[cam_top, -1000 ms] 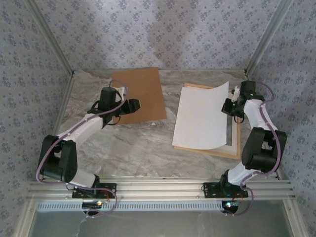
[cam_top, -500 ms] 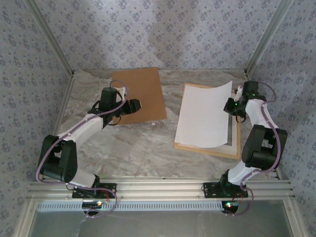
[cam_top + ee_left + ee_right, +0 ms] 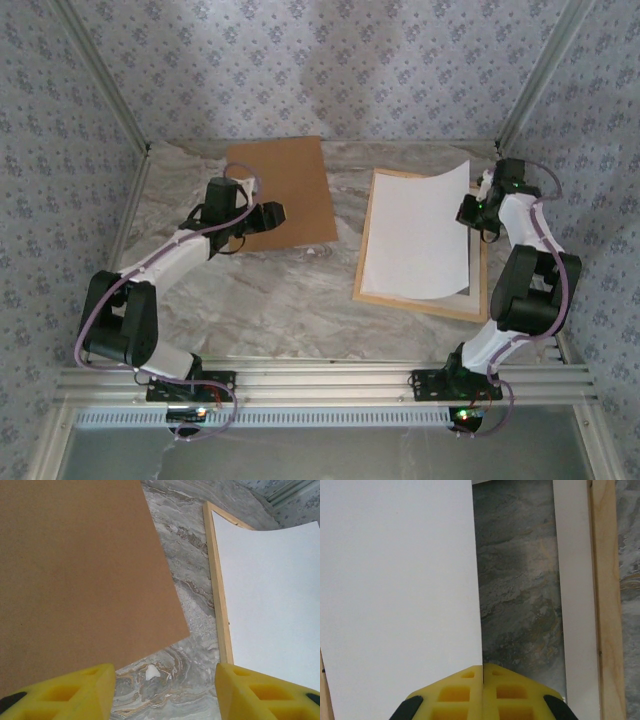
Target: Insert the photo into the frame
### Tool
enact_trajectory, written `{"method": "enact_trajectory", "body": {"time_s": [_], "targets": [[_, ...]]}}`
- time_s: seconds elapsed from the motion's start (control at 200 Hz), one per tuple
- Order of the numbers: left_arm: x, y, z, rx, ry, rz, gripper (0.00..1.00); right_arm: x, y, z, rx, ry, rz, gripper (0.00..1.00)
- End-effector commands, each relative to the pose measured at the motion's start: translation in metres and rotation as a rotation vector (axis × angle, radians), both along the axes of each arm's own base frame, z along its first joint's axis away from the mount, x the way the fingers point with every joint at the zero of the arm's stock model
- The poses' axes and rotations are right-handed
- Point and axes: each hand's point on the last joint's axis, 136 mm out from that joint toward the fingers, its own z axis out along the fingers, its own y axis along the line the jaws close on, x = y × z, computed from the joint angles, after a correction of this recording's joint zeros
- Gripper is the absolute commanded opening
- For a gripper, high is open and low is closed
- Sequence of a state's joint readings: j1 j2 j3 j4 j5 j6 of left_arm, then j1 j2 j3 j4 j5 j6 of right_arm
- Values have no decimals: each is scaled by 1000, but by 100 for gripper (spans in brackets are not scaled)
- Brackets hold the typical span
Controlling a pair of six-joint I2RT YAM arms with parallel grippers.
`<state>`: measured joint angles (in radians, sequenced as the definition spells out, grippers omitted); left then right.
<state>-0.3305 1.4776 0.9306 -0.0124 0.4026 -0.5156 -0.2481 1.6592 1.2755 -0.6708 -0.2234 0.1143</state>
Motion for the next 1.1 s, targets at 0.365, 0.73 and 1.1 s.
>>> {"method": "enact_trajectory", "body": {"time_s": [0.365,0.73,1.1], "targets": [[4,-4,7,13,-18,-16,56,-7,-12,-11,-6,33,-51,0],[4,-4,8,16,-16,-17,56,-10,-11,-16,9,26,-65,0],[3,-3,5,21,-12,-17,56,-2,-13,-22,13,40,-50,6]]}}
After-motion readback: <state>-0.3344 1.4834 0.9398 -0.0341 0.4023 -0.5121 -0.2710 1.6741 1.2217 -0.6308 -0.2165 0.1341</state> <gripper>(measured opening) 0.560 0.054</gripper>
